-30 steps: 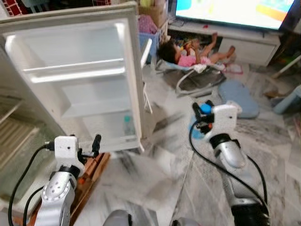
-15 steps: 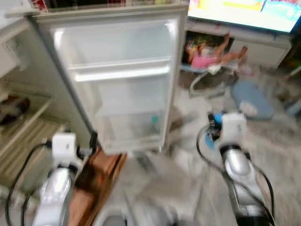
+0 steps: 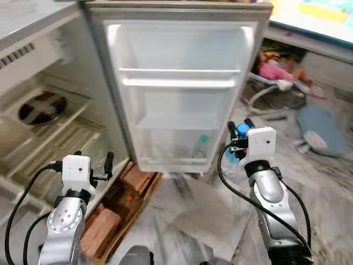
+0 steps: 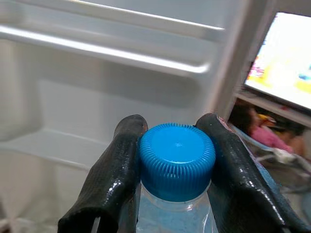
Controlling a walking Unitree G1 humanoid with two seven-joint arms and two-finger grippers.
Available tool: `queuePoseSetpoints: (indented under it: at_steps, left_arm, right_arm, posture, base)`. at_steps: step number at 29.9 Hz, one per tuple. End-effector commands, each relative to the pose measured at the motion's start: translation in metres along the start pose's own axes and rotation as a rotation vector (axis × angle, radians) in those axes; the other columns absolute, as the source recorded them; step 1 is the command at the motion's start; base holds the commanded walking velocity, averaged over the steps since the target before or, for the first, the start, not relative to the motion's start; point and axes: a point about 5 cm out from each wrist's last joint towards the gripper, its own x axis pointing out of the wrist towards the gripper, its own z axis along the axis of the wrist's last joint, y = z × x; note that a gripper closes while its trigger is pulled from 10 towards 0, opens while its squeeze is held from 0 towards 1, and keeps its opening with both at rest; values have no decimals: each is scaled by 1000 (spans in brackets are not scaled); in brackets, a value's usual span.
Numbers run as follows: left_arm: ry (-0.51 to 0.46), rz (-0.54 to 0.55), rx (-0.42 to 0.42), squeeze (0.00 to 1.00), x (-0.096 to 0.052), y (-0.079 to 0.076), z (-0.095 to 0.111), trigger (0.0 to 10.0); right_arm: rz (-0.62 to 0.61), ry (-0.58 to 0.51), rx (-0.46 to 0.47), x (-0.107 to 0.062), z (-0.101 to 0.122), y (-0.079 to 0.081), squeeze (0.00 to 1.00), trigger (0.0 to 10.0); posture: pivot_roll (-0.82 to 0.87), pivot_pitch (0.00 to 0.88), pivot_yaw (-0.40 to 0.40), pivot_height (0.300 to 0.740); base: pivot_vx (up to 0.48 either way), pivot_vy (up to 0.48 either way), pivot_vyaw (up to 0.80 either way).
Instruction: Restocking fridge
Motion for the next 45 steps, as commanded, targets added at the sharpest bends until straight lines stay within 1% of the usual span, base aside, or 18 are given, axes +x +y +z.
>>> queuePoseSetpoints:
  at_steps: [1,5,11,17,21,25,30,45]
  left_arm:
    - [4,-3,11,0,1,0,-1,10000]
    - [8,2,16,0,5,2,-1,10000]
    - [11,-18,41,0,12,0,2,10000]
    - [-3,-32,43,0,16,2,5,10000]
    - [-9,-33,40,0,18,2,6,10000]
    - [-3,-37,37,0,15,-1,3,10000]
    - [1,-47,28,0,12,-4,0,10000]
    - [-5,-59,13,0,13,-7,-1,10000]
  right_arm:
    - [2,-14,-3,-2,1,-1,0,10000]
    - [16,-25,13,1,3,2,0,10000]
    - [41,-55,6,9,10,6,0,10000]
    - [41,-49,25,8,8,9,0,10000]
    - [54,-39,50,6,5,14,0,10000]
    - [57,-38,64,6,4,14,0,10000]
    - [58,-41,58,10,5,11,0,10000]
    - [83,-50,62,11,8,14,0,10000]
  posture:
    - [83,31,-20,740]
    - [74,34,-13,740]
    - [85,49,7,740]
    - [87,49,4,740]
    - [91,51,-1,740]
    - [90,54,-6,740]
    - [90,54,-12,740]
    - [83,57,-17,740]
  base:
    - [0,0,800]
    - [0,0,797]
    - [0,0,795]
    - [0,0,782]
    - [0,0,0]
    - [0,0,0]
    - [264,0,0]
    - [440,0,0]
